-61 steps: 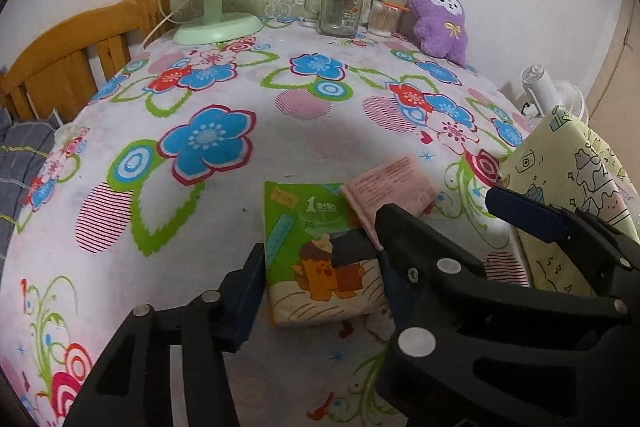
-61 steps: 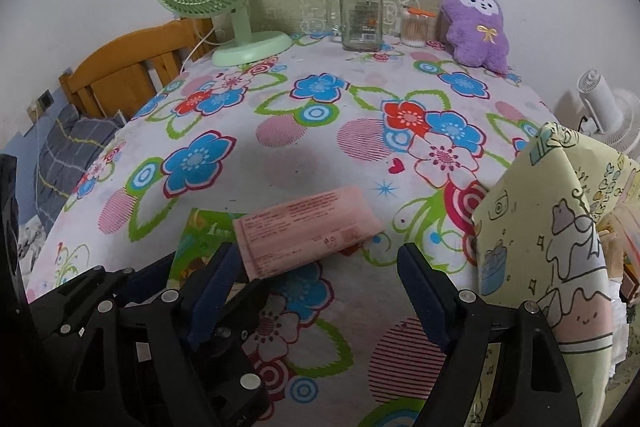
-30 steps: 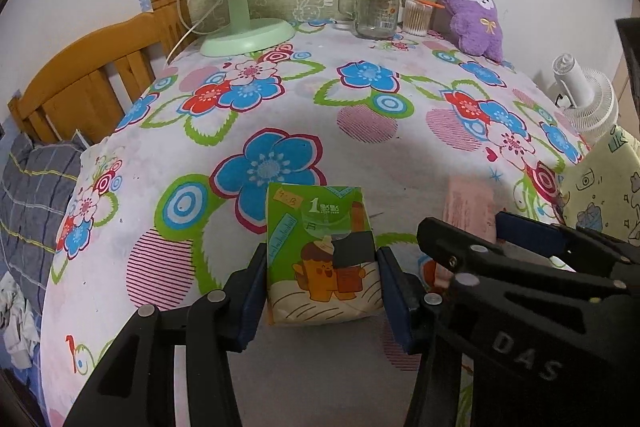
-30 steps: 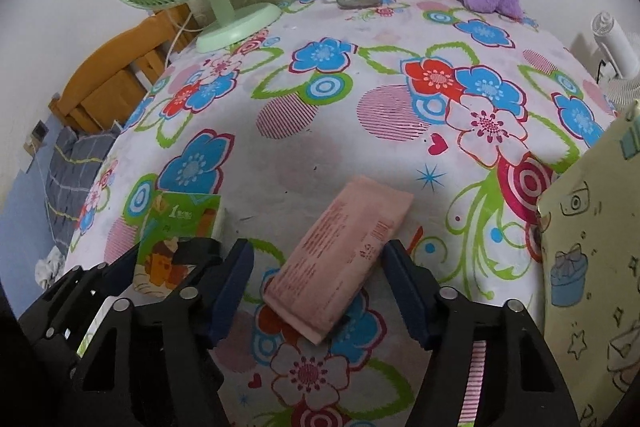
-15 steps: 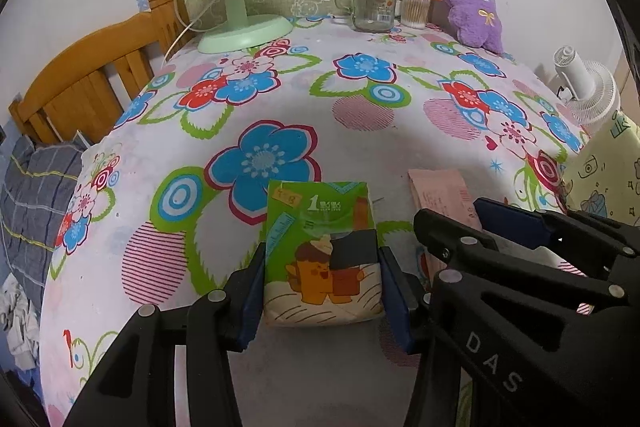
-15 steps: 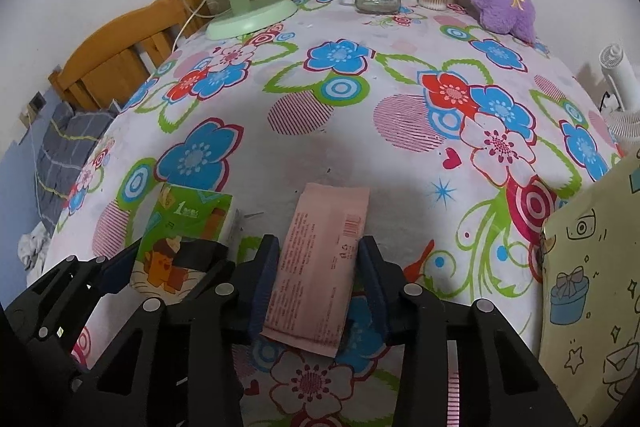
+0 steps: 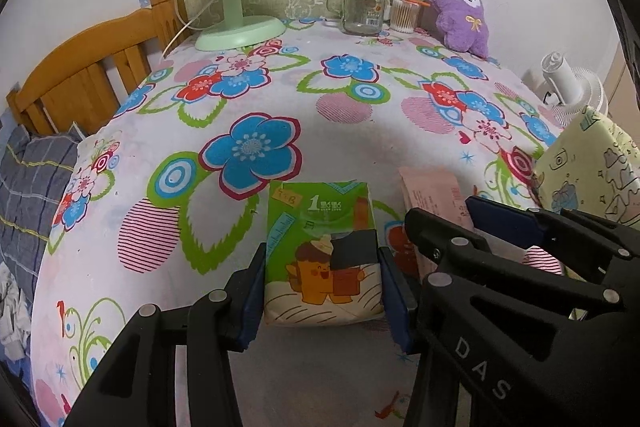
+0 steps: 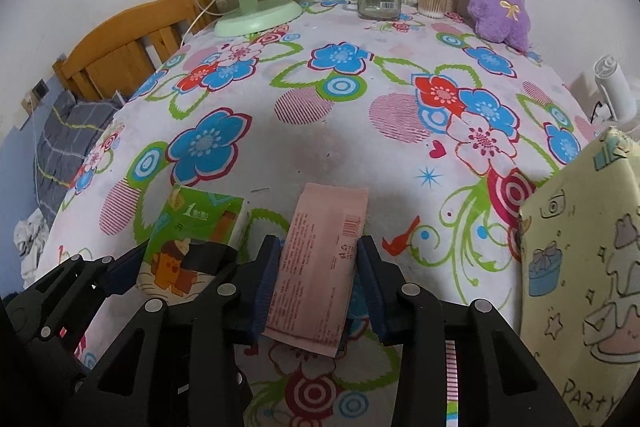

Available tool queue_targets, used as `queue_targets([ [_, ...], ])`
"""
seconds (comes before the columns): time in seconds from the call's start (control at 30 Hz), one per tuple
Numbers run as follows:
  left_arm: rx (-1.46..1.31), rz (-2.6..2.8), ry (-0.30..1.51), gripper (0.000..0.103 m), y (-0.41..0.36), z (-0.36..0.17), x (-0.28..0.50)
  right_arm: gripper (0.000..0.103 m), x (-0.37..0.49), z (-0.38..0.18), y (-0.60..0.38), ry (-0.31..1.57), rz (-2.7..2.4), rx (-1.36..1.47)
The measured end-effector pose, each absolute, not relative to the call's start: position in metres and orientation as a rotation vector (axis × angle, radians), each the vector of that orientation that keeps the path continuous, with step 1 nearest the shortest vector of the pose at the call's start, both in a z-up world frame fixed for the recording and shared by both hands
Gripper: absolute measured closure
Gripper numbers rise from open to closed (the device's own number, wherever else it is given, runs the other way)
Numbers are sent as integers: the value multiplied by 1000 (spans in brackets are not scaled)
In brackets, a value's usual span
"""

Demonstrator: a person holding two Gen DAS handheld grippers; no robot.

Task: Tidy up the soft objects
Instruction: 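Carry the green pack with the left tool while the right tool carries the pink packet to the box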

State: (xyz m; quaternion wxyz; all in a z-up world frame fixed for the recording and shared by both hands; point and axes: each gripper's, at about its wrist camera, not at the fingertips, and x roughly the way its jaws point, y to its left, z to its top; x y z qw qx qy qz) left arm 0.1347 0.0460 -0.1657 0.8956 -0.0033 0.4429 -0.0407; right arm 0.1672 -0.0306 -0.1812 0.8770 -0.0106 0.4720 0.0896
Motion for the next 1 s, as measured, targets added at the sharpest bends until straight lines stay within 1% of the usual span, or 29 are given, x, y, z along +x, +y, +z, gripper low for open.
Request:
queue_targets([
  [1.0,-16,-88,770,51,16,-97,93,61,118,-106,-61,818,159,-11],
])
